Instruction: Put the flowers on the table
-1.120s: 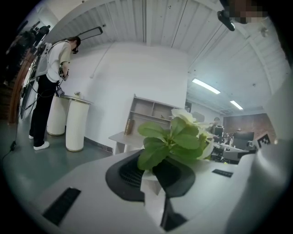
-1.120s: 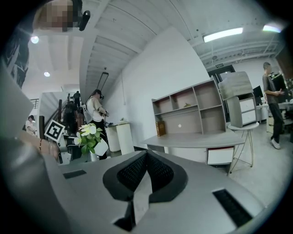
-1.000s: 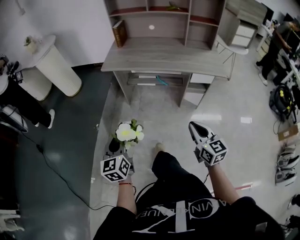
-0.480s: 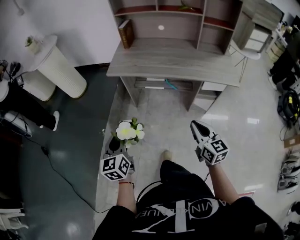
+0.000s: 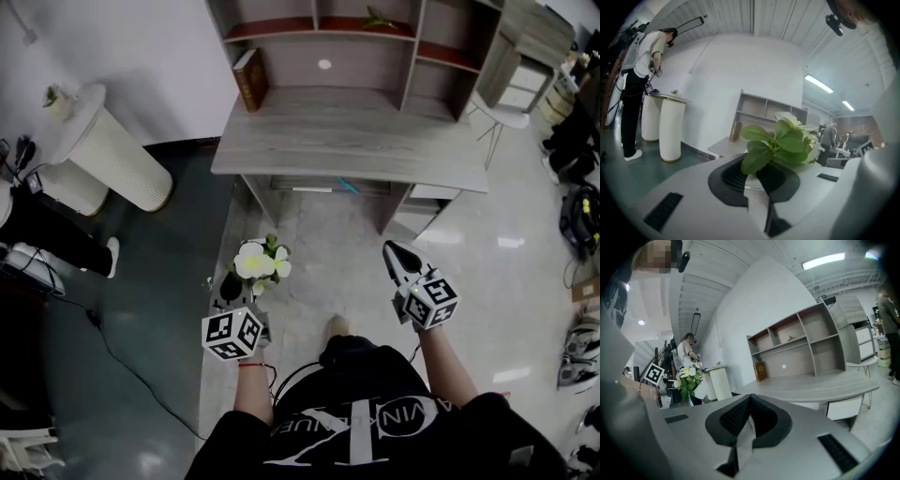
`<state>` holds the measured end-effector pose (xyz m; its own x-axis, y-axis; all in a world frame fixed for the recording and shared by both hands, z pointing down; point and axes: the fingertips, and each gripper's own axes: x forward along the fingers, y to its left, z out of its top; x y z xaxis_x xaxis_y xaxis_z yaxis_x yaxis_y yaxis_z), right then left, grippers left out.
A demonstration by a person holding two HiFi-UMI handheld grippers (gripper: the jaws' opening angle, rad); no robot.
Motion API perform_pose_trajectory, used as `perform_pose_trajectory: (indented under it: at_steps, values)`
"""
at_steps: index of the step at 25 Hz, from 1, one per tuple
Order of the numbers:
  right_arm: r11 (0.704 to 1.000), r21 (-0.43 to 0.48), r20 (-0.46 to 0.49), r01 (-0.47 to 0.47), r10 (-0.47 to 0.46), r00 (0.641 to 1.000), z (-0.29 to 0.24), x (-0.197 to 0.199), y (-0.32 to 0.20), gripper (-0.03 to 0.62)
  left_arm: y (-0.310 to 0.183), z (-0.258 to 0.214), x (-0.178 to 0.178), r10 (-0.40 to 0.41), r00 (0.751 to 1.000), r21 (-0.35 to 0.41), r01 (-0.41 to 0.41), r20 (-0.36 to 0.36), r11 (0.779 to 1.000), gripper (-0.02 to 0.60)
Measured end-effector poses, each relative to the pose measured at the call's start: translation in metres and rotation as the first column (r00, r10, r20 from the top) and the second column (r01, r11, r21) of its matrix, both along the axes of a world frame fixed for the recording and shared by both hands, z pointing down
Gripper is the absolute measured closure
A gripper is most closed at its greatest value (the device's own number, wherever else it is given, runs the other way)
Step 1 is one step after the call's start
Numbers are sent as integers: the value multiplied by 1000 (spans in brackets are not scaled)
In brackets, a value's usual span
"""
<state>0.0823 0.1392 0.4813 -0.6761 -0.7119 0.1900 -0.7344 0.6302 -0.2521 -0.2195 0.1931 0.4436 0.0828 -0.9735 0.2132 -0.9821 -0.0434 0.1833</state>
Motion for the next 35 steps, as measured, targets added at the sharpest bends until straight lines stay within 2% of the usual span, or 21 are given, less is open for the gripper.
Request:
perform_pose_trajectory:
  at_steps: [8,14,20,35]
  values:
    - [1000,11,20,-17,16,1000,-1,-8,-60,583,-71,-9,-6,24,1000,30,-24,8,999,534]
    - [999,-1,15,-35,35,999,2,2,-81,583,-100,-3,6,55,998,14,-55,6,998,534]
    - [997,-19,58,-69,70,996,7,11,-92,583,-119,-10,10,84,996,22,-85,25,996,534]
    - [998,-53,74,-32,36,997,18,2,-102,583,-134,-1,11,91,995,-16,-91,29,996,534]
